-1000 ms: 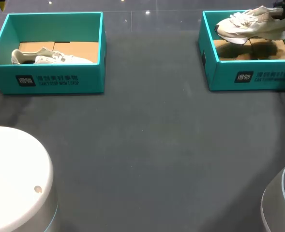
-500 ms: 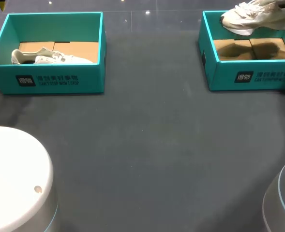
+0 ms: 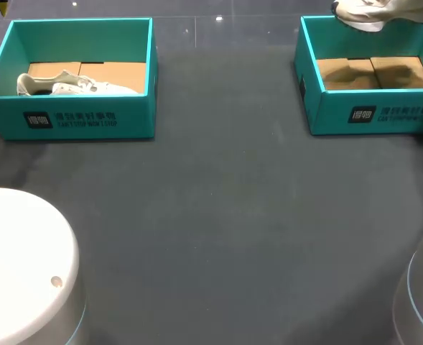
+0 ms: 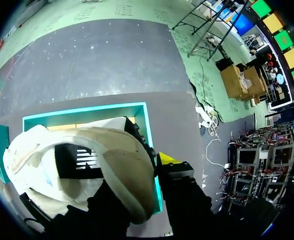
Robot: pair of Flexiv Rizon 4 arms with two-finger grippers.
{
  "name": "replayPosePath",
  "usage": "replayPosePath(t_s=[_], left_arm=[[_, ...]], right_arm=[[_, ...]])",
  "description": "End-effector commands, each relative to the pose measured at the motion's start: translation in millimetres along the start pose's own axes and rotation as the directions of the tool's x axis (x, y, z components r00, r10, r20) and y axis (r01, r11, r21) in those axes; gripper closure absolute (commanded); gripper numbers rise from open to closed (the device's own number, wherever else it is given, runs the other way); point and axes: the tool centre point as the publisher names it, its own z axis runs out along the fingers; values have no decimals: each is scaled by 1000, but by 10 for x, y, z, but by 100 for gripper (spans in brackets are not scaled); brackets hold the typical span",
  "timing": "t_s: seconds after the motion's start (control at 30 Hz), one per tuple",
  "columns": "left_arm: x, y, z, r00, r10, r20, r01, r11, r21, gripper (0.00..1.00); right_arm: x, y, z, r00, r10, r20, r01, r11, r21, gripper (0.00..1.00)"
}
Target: Take the shoe out of the shoebox, open the shoe tongue, remove and reinsert the insole, then place the shoe into the shoebox
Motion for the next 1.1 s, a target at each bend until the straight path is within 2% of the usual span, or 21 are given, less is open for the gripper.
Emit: replayPosePath(t_s=[0.03, 0.23, 0.47, 0.83, 1.1], left_arm=[[1, -10, -5, 1000, 0, -2, 0, 1000, -2, 0], [1, -10, -5, 1000, 0, -2, 0, 1000, -2, 0], [1, -10, -5, 1000, 0, -2, 0, 1000, -2, 0], [1, -10, -5, 1000, 0, -2, 0, 1000, -2, 0], [1, -10, -5, 1000, 0, -2, 0, 1000, -2, 0]], right_arm=[[-64, -114, -315, 1000, 8, 5, -8, 1000, -16, 100], [-126, -198, -573, 1000, 22, 17, -21, 1000, -21, 100], [-120, -423, -874, 999, 32, 23, -32, 999, -30, 100], [92, -1082, -1356, 997, 70, 41, -69, 997, -28, 100], [412, -1617, -1677, 995, 84, 46, -83, 996, -16, 100]])
